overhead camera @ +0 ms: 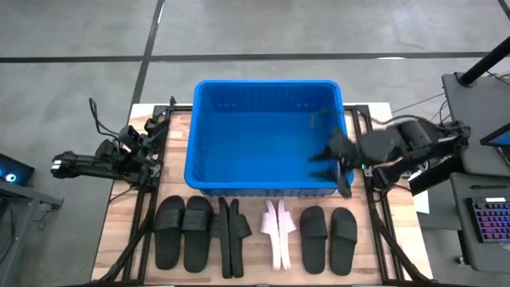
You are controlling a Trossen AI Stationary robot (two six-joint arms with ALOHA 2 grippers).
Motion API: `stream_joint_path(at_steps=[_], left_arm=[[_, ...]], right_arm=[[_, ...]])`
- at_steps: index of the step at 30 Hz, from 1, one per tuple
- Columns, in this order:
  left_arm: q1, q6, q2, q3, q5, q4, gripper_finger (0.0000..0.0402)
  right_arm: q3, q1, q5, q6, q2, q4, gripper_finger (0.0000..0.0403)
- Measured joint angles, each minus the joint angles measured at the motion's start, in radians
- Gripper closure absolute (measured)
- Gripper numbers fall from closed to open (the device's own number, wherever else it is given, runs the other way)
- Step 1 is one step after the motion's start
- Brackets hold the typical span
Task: Pick and place slides into bin
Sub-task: Put the black slide into the blue bin
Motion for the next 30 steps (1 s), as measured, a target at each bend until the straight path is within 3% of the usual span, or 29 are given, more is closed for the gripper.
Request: stream_joint_path(at_steps=[5,12,20,30], left_arm=[[0.000,0.000,0.000,-0.003,-0.004,0.000,0.0217],[0.000,0.001,0.000,-0.009,-0.013,0.000,0.0217],[0.000,0.001,-0.004,-0.010,-0.020,0.001,0.0217],[0.000,0.001,-0.005,-0.012,-0.031,0.000,0.0217]], right_arm=[[0.104,0.152,0.028,0.169,0.135,-0.267,0.0222],[0.094,0.324,-0.002,0.450,0.291,-0.516,0.0227],[0.001,0.440,0.064,0.582,0.442,-0.491,0.0232],[-0.081,0.529,0.113,0.537,0.609,-0.315,0.0229]])
